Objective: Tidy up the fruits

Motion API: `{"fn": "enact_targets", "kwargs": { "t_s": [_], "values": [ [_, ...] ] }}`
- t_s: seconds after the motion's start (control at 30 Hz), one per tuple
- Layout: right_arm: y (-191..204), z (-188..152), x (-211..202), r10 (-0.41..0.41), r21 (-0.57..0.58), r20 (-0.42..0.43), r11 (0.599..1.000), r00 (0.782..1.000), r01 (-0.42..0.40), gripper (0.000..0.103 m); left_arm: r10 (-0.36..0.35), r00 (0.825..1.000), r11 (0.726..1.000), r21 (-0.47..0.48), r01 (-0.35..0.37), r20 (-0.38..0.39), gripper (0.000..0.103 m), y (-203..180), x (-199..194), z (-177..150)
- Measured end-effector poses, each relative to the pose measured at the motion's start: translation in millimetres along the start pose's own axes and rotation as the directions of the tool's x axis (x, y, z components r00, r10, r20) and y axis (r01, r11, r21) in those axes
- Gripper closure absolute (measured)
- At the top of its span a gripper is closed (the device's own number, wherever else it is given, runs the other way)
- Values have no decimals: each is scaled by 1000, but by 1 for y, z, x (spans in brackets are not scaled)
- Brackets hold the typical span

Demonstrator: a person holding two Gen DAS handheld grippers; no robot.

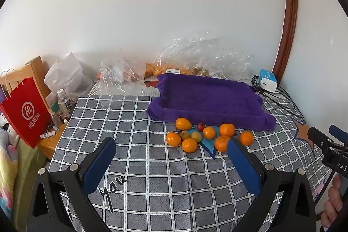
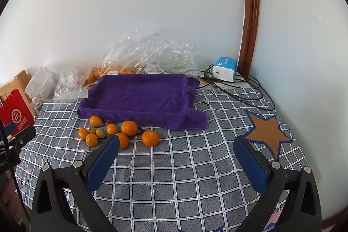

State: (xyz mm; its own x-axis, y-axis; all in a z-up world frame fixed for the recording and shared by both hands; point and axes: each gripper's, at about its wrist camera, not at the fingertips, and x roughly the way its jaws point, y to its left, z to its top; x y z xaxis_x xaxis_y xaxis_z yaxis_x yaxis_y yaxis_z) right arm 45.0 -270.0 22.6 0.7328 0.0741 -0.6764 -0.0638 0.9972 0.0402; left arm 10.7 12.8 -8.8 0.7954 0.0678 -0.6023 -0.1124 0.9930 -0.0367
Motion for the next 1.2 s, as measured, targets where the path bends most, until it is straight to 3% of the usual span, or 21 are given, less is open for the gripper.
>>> {"fn": "enact_targets", "kwargs": {
  "t_s": [1.2],
  "values": [
    [12, -1, 3, 19, -39, 12, 999, 1000, -18, 0, -11, 999, 999, -36, 12, 30, 0, 5, -1, 3]
  ]
}}
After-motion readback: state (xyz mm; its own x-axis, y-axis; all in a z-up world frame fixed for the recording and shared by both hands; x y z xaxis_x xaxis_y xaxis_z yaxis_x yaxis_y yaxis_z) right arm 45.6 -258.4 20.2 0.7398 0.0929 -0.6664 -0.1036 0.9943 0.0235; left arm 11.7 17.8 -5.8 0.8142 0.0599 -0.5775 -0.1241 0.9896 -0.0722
